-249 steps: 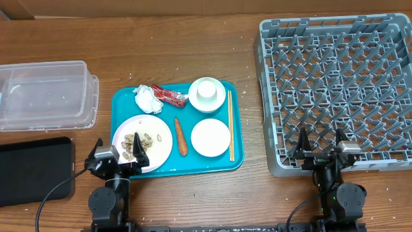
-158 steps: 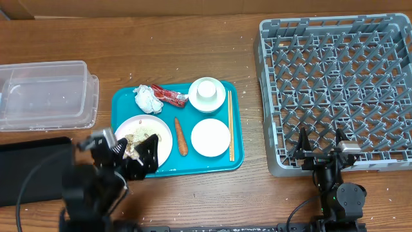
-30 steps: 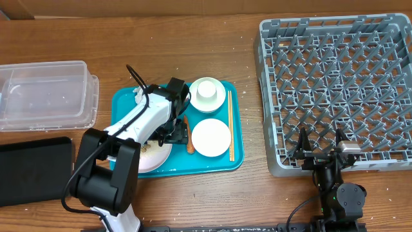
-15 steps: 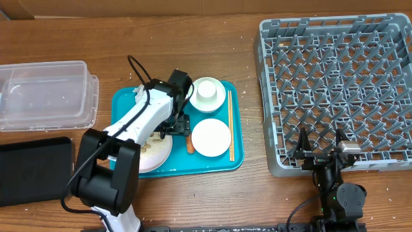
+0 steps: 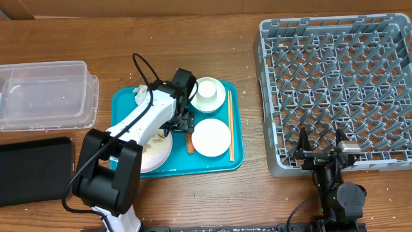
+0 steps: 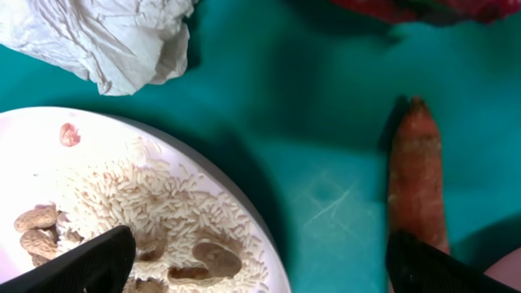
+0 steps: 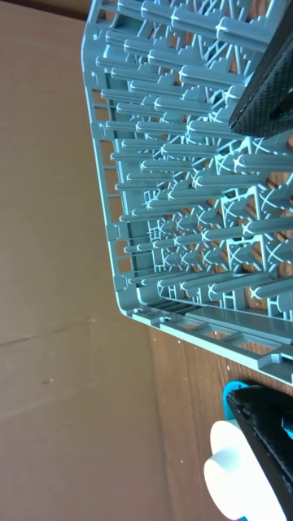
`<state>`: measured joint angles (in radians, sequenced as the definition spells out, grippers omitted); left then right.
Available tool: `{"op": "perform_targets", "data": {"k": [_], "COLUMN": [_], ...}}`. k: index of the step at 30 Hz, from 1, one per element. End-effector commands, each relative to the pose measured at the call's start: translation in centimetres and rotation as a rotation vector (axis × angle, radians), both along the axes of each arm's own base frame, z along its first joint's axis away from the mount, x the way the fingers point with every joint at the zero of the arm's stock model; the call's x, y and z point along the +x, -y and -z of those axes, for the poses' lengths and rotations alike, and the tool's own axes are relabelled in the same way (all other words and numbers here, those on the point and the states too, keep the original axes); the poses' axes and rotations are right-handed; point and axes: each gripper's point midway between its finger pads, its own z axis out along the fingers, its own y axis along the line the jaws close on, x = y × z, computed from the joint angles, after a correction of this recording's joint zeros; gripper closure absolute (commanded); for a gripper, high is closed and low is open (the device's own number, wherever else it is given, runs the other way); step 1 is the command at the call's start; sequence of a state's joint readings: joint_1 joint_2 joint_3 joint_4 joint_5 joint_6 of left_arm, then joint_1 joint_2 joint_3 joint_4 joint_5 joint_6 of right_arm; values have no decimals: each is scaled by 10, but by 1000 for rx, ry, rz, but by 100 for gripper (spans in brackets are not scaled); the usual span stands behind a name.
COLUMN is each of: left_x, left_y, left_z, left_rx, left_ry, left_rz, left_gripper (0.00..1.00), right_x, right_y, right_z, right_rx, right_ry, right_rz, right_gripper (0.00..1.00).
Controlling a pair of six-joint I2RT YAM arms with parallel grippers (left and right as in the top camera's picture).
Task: Sort waste into correct bins and load items into the dishwasher
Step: 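Close the left gripper on the white plate's rim and tilt it up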
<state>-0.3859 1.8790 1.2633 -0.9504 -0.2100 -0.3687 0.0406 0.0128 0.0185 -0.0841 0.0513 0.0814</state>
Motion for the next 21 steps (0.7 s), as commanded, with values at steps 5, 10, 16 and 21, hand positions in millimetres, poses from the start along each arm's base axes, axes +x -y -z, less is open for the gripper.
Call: {"op": "perform_targets", "data": {"k": [5,10,16,21], "left_x": [-3,-7,-8,-13], "left_y": [1,0,-1,-2], "left_z": [3,9,14,19], "left_rx": [0,-2,-2,0], "left_ry": [-24,-37,-31,-44], "left_rz": [24,21,16,16], "left_gripper": [0,8,26,24], "right_x": [0,0,0,0], "right_y": [0,0,0,0], "right_z": [2,2,2,2], "right_rx": [-3,-4,-3,-3], "right_ry": [3,3,3,3], "right_rz": [2,2,2,2], "right_gripper": [0,0,0,0]}}
